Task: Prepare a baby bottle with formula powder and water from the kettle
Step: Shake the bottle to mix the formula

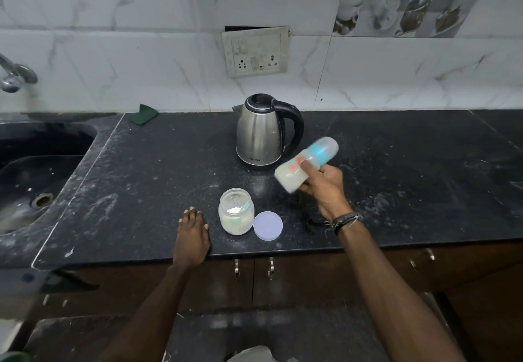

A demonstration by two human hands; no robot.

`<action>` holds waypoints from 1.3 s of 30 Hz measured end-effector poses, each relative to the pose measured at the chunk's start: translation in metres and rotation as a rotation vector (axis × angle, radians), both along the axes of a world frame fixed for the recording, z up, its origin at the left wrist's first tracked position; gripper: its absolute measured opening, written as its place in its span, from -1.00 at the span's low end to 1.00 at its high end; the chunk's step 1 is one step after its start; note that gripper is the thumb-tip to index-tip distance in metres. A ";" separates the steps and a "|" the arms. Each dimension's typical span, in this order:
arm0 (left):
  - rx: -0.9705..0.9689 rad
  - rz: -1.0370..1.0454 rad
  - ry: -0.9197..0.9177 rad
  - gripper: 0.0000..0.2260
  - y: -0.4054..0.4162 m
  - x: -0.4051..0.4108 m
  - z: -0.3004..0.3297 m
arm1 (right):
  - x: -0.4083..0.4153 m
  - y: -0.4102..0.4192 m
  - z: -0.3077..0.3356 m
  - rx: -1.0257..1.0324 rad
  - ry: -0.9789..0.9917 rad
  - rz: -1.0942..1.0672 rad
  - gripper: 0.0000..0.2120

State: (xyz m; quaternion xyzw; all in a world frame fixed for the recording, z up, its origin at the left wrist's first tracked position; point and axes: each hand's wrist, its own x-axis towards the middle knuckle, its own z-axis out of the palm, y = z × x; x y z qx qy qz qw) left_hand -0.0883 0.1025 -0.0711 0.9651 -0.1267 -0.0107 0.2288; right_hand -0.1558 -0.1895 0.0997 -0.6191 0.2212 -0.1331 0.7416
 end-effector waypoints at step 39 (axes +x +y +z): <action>0.033 -0.005 -0.021 -0.60 -0.001 0.000 0.004 | 0.002 -0.007 -0.001 -0.377 0.165 0.195 -0.61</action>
